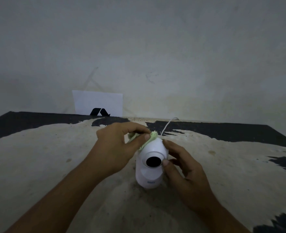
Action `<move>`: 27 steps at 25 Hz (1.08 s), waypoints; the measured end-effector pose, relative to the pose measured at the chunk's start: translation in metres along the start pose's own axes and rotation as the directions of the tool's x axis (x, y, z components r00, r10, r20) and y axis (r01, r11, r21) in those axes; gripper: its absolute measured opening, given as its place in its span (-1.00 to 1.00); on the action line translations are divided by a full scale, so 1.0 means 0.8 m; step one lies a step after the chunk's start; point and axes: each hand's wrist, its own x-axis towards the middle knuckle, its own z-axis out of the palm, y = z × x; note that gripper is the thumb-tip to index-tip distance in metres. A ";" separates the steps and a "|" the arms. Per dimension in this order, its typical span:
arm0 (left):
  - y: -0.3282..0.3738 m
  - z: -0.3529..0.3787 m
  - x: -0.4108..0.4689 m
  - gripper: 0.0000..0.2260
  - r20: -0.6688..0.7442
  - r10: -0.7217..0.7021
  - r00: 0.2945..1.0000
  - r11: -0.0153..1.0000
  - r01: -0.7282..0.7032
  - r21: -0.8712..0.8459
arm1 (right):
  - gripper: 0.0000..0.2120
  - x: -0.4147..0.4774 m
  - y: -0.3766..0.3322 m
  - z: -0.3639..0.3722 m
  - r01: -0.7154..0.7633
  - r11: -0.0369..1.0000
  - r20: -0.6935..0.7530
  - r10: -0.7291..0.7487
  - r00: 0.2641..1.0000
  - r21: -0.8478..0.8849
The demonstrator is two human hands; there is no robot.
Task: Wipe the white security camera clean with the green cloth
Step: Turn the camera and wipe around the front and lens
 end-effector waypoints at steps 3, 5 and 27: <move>0.007 -0.002 0.012 -0.88 0.061 0.038 0.997 0.997 -0.042 0.063 | -0.56 0.001 0.002 0.001 -0.021 1.000 0.011 0.021 1.000 -0.009; -0.001 -0.005 0.014 -0.89 0.034 -0.005 0.999 0.993 0.001 0.115 | -0.56 0.000 0.003 0.001 -0.024 1.000 0.004 0.024 1.000 -0.007; -0.001 0.024 -0.054 -0.82 -0.237 0.210 0.949 0.970 -0.172 0.170 | -0.65 0.001 -0.005 -0.002 0.043 0.996 -0.044 -0.039 0.998 0.079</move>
